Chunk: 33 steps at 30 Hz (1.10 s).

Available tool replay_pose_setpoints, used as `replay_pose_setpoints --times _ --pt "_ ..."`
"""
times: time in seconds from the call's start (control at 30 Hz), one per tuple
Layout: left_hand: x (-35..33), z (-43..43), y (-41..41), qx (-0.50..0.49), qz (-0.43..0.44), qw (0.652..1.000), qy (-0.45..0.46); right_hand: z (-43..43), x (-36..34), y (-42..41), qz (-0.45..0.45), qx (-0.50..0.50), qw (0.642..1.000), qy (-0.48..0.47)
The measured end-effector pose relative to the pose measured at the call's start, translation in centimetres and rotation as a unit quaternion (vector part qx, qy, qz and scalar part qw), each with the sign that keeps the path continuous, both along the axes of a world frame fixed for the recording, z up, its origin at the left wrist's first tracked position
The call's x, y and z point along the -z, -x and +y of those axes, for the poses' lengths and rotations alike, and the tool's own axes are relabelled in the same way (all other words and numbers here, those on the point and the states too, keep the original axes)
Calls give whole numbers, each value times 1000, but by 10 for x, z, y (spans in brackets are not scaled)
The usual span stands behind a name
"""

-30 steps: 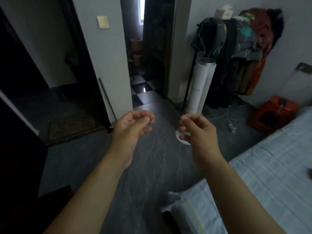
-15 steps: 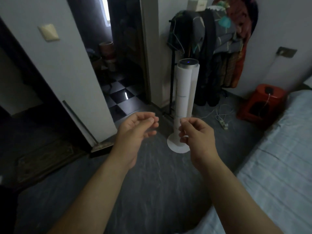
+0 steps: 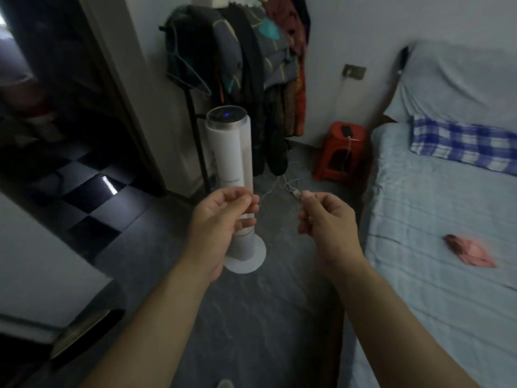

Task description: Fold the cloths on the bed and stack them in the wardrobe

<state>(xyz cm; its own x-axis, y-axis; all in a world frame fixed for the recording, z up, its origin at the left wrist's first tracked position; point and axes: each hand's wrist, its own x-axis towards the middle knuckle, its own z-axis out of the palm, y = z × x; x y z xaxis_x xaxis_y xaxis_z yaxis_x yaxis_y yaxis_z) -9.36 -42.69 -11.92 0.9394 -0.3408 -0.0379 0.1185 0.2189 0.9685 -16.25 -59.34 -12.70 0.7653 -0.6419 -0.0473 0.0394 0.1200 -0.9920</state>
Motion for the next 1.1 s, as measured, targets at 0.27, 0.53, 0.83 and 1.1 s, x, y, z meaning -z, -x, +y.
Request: replay_pose_setpoints --times 0.27,0.53,0.83,1.1 --pt "-12 -75 -98 106 -35 994 -17 -52 -12 -44 -7 127 991 43" --pt "2 -218 -119 247 -19 968 -32 -155 2 -40 -1 267 964 -2" --pt "-5 -384 -124 332 -37 941 -50 -291 14 -32 1 355 934 -34" --pt "32 -511 -136 440 -6 895 -73 -380 41 -22 47 457 885 -75"
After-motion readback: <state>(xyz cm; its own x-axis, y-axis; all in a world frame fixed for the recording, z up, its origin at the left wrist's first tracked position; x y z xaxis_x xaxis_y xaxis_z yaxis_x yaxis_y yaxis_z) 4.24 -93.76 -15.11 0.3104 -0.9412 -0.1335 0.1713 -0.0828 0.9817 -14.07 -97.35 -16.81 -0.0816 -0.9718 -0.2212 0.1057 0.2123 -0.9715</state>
